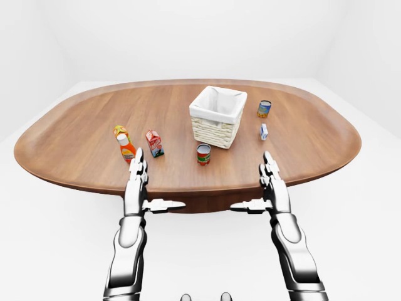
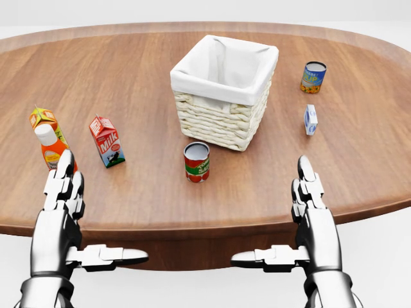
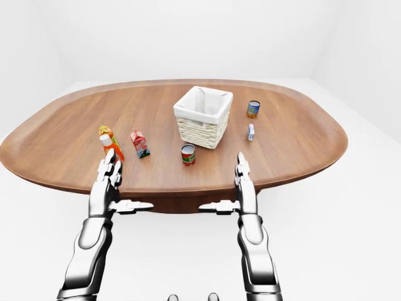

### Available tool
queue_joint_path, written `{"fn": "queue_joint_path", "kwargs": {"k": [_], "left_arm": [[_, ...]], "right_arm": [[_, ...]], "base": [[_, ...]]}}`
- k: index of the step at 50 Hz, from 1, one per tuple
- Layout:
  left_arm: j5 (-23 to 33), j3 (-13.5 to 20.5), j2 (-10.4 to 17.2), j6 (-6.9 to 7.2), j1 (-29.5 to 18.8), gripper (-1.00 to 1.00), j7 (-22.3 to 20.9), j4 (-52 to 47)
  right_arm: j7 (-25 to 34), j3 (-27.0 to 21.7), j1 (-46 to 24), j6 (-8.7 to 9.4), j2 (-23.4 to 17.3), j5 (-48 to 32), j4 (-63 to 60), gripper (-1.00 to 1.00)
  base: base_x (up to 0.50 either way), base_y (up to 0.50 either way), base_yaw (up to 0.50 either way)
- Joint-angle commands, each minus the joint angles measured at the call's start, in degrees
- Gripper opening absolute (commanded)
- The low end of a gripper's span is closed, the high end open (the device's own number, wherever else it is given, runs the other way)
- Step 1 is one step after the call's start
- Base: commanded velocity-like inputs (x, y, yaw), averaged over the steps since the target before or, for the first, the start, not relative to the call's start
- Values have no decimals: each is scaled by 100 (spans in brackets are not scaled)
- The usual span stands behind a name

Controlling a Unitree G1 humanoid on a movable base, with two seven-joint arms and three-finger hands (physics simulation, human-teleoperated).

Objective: Pick the milk and place it in the basket.

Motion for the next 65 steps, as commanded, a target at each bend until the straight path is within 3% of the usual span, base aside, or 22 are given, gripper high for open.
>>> {"fn": "queue_joint_path", "kwargs": {"k": [1, 5, 6, 7, 11, 18, 23, 27, 32, 35, 37, 42, 65], "left_arm": [[580, 175, 96, -158, 245, 100, 29, -883], [783, 143, 1, -190, 428, 100, -5, -1304], [918, 86, -16, -325, 476, 100, 36, -1296], [934, 86, -25, -325, 487, 100, 32, -1322], [854, 110, -60, -118, 592, 100, -87, -1693], [870, 126, -73, -147, 581, 100, -80, -1717], [848, 162, -78, -19, 618, 100, -126, -1952], [909, 148, -82, -148, 644, 100, -106, -1884], [885, 209, -67, -137, 602, 100, -101, -1868], [899, 243, -56, -86, 674, 100, -172, -2091], [845, 307, -59, 40, 691, 100, -245, -2275], [795, 386, -78, 107, 696, 100, -310, -2433], [900, 247, -104, -49, 741, 100, -316, -2291]], "right_arm": [[-23, 67, 264, 0, 6, -273, -775, 100], [-61, 70, 347, 0, 18, -421, -1079, 100], [-50, 74, 381, 0, 25, -423, -1227, 100], [-44, 71, 391, 0, 29, -418, -1266, 100], [-19, 65, 420, 0, 32, -422, -1344, 100], [19, 13, 492, 0, 33, -373, -1650, 100], [40, -57, 511, 0, 34, -336, -1885, 100], [47, -68, 522, 0, 36, -332, -1865, 100], [73, -82, 548, 0, 37, -303, -1954, 100], [113, -103, 597, 0, 45, -237, -2103, 100], [116, -98, 595, 0, 48, -232, -2083, 100], [102, -96, 585, 0, 42, -247, -2064, 100], [156, -164, 590, 0, 43, -170, -2188, 100]], "base": [[0, 0, 0], [0, 0, 0], [0, 0, 0], [0, 0, 0], [0, 0, 0], [0, 0, 0], [0, 0, 0], [0, 0, 0], [0, 0, 0], [0, 0, 0], [0, 0, 0], [0, 0, 0], [20, 0, 0]]}}
